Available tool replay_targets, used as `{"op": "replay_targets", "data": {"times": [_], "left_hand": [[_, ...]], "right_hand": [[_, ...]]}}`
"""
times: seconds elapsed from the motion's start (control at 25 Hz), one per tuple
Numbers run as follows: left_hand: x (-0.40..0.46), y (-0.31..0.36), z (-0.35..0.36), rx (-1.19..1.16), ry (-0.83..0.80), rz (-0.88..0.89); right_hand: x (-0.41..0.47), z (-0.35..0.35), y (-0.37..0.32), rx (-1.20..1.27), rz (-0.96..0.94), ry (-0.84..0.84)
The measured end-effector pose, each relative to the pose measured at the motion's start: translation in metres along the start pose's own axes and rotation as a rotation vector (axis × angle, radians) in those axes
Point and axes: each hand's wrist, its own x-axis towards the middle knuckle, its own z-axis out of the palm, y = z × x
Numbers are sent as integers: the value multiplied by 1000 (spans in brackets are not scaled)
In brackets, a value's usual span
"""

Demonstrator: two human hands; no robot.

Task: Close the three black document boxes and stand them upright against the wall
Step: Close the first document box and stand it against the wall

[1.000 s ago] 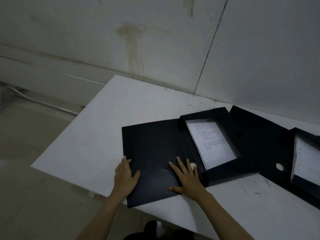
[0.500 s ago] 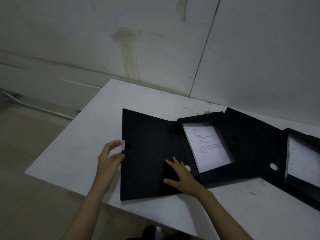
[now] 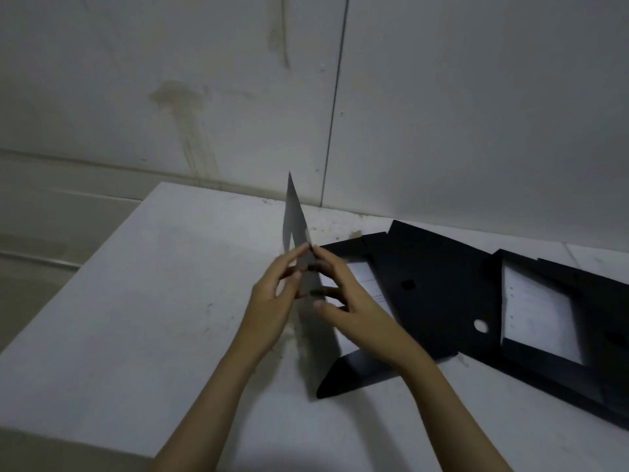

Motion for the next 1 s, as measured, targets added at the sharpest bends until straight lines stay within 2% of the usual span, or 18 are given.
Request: {"op": "replay_targets", "data": {"times": [0.16, 0.28, 0.4, 0.64, 0.8, 1.0], "left_hand": [[10, -38, 39, 310, -173, 64], [8, -76, 65, 611, -383, -21], [9, -103, 85, 794, -458, -34], [15, -117, 115, 974, -512, -107], [15, -127, 123, 1019, -535, -136], [15, -132, 125, 1043, -523, -126]], "right_hand": [[-18, -62, 16, -104, 56, 79], [-32, -104, 44, -183, 135, 206], [-40, -129, 85, -299, 286, 229], [-38, -139, 161, -466, 427, 283], [-28, -131, 173, -618, 486, 174], [-7, -121, 181, -719, 457, 179]]}}
